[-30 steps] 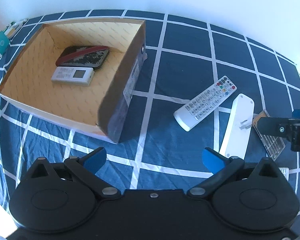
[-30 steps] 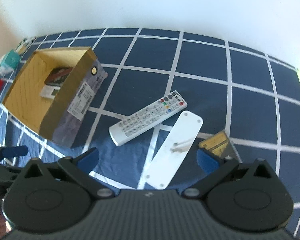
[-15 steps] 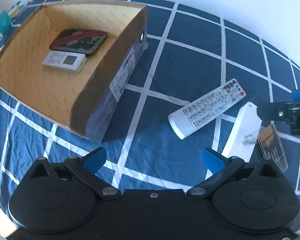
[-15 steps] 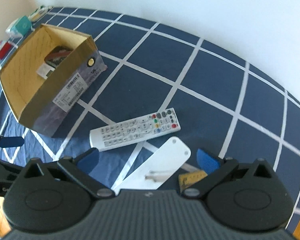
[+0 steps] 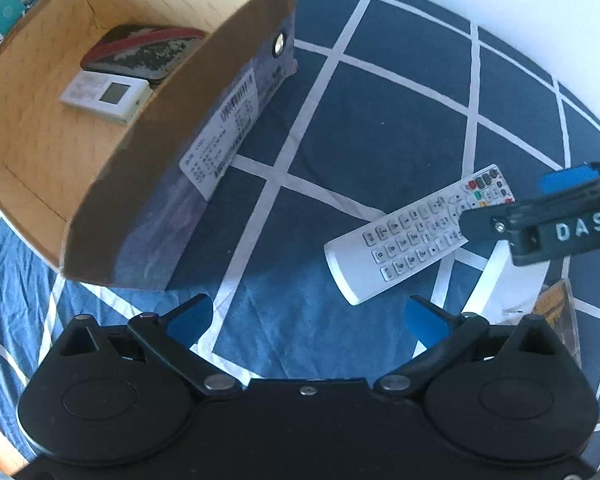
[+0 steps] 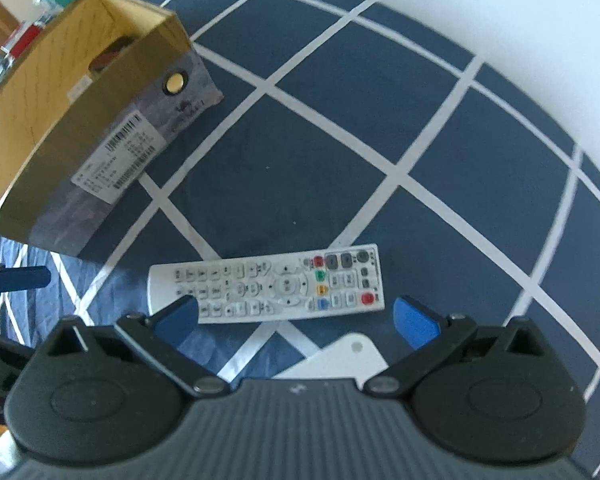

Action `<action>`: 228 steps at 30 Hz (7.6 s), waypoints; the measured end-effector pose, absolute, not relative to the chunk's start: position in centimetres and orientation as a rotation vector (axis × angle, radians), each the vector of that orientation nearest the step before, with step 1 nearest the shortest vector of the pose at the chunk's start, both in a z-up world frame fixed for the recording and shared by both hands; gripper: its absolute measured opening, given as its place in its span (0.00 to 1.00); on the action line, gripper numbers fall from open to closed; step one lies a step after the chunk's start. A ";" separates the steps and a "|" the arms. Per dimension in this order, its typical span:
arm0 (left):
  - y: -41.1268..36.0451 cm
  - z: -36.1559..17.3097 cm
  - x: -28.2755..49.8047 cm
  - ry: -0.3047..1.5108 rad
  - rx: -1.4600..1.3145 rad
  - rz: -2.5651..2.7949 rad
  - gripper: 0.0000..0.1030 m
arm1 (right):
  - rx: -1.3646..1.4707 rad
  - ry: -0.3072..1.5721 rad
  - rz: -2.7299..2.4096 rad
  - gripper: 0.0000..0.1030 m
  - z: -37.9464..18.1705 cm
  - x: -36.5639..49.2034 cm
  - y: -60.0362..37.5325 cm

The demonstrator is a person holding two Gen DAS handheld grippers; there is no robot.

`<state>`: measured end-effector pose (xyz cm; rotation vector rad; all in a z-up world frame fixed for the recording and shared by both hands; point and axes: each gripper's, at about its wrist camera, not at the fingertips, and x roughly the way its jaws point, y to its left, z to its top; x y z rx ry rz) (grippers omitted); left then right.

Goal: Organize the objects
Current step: 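Close the right gripper on the white TV remote with coloured buttons, then carry the TV remote with the right gripper over the box, then lower the TV remote into the box and open the right gripper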

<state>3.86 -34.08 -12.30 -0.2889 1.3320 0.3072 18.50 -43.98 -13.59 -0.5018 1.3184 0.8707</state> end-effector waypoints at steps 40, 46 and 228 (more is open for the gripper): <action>-33.2 -16.0 7.5 1.386 -0.333 0.263 1.00 | -0.325 1.441 0.710 0.93 -18.1 19.4 -44.9; -32.9 -16.3 7.7 1.394 -0.350 0.238 1.00 | -0.265 1.469 0.649 0.93 -18.1 18.6 -45.3; -1.7 -7.8 8.1 1.353 -0.064 -0.209 0.93 | 0.209 1.404 0.311 0.92 -11.4 6.0 -18.0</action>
